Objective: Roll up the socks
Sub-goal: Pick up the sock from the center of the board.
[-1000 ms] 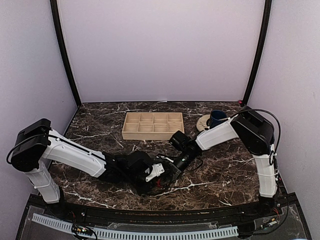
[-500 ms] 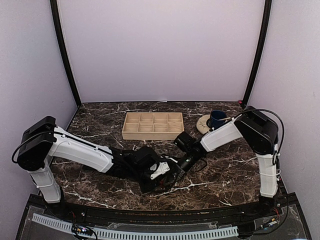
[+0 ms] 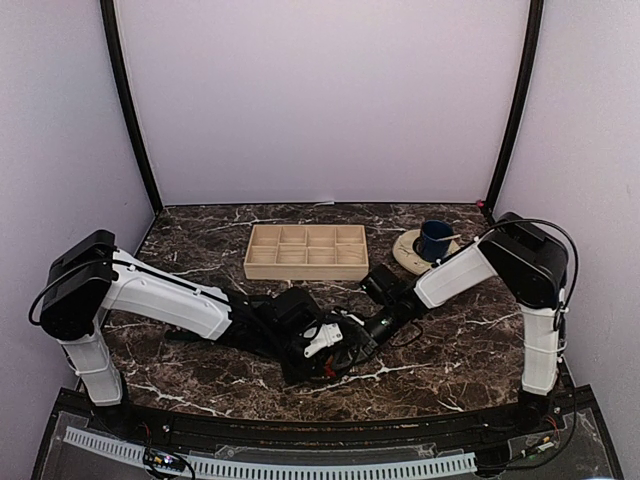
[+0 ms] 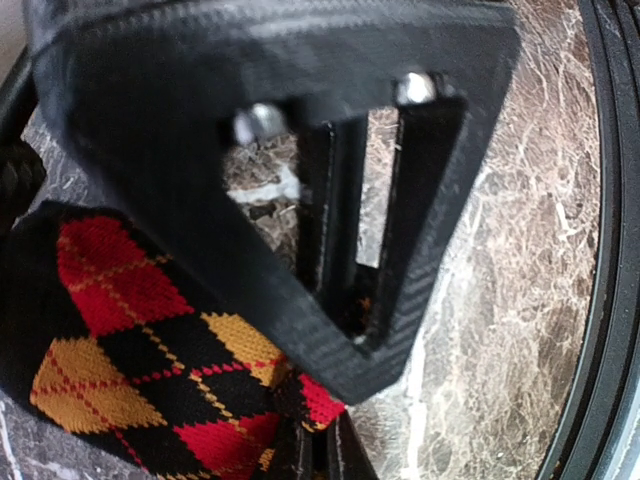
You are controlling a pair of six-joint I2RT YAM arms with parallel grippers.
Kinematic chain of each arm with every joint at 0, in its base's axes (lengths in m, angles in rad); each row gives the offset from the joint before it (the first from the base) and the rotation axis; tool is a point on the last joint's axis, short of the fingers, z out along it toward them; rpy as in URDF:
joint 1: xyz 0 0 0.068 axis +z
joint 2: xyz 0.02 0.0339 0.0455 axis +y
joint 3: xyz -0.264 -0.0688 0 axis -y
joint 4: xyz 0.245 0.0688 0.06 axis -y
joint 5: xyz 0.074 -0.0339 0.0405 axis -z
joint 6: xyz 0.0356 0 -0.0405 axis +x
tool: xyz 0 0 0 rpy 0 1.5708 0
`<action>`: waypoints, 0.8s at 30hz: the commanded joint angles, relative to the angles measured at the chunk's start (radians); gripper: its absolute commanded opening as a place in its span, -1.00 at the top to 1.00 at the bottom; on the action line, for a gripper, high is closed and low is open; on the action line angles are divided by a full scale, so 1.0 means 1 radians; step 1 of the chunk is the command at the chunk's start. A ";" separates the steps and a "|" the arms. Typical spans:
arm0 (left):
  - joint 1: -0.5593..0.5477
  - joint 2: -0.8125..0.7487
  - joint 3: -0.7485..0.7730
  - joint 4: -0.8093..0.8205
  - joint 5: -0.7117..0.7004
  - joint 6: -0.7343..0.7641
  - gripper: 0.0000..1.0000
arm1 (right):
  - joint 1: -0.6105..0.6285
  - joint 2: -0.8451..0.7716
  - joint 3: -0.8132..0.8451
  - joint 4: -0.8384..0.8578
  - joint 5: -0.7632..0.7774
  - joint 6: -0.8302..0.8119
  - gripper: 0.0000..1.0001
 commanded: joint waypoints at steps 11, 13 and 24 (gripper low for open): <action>0.021 0.019 -0.006 -0.125 0.132 -0.030 1.00 | -0.062 -0.016 -0.142 0.121 0.167 0.131 0.44; 0.030 0.017 -0.006 -0.127 0.159 -0.036 1.00 | -0.067 -0.025 -0.155 0.148 0.168 0.146 0.42; 0.102 0.036 0.039 -0.200 0.274 -0.047 1.00 | -0.099 -0.108 -0.265 0.352 0.236 0.235 0.38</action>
